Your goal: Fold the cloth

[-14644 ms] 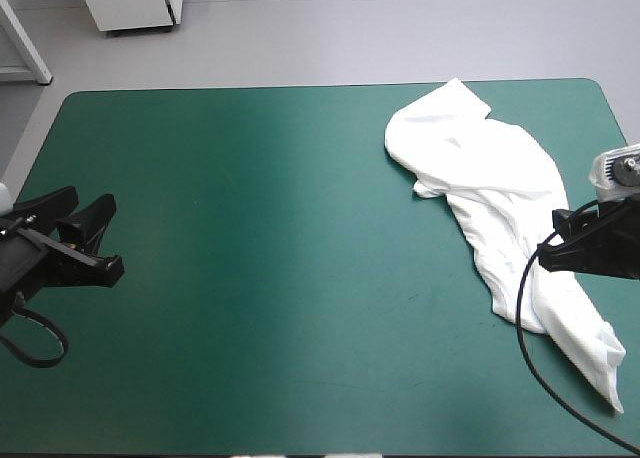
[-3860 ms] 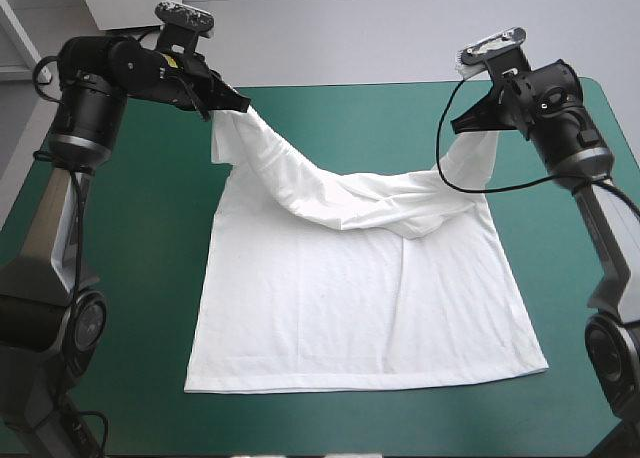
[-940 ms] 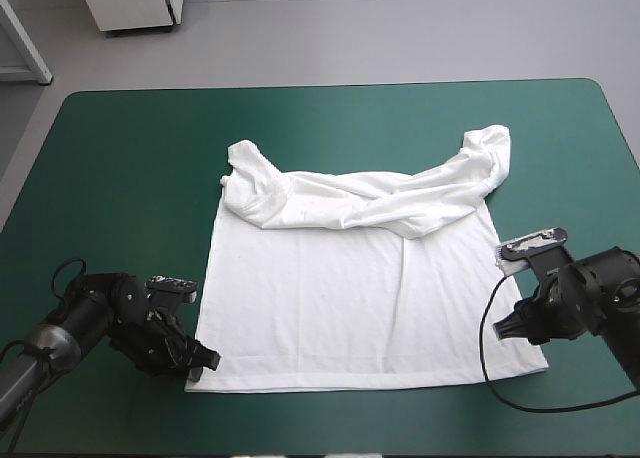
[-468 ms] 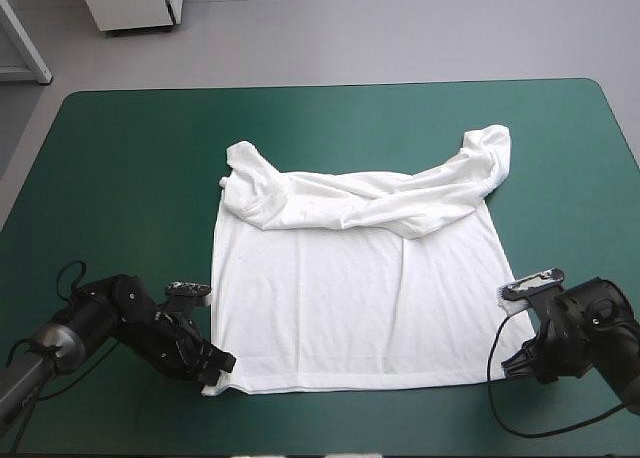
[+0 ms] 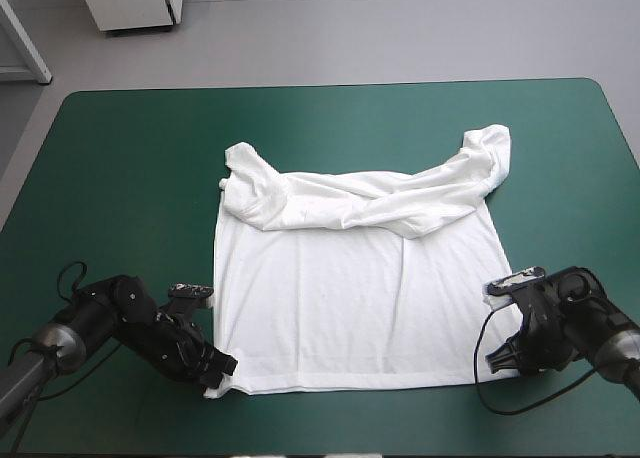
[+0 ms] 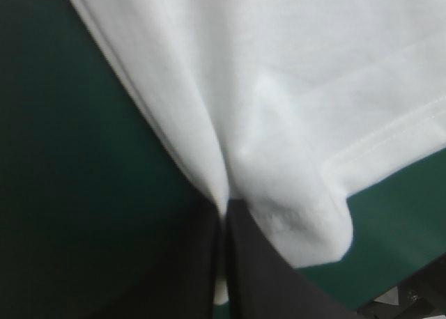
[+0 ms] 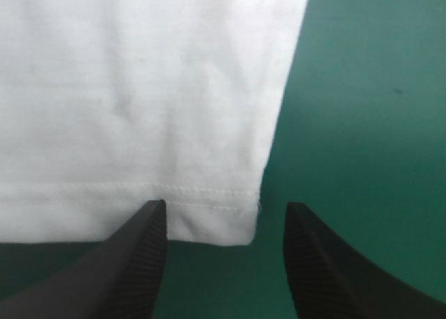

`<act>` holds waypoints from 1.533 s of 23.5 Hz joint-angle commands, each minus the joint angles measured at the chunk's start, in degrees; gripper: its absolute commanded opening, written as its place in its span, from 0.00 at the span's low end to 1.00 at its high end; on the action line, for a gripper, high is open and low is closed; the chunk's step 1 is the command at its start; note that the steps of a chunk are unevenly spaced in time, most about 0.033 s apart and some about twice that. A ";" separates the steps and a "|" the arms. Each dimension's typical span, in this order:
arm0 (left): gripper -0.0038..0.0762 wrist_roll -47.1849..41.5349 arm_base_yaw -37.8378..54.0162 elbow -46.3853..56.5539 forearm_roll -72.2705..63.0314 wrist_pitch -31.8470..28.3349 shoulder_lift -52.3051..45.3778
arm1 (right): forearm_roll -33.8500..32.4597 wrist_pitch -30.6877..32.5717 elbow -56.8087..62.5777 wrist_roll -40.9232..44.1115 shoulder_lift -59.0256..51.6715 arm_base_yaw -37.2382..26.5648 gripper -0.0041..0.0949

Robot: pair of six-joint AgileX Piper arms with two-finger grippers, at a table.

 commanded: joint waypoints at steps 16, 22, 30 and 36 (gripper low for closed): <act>0.04 1.22 -0.60 -7.00 0.54 4.97 -0.05 | 12.52 -8.08 -2.98 -7.77 10.45 -0.08 0.02; 0.04 -0.18 -0.60 -18.52 1.02 11.85 -1.86 | 10.96 0.16 -17.16 -7.77 4.36 -0.08 0.02; 0.04 -4.93 -0.60 -32.89 1.25 14.90 -8.96 | 8.32 9.42 -35.88 -6.10 -1.81 -0.08 0.02; 0.04 -6.02 -0.60 -52.54 1.14 14.90 -12.73 | 6.79 9.42 -49.52 -4.67 -7.81 -0.08 0.02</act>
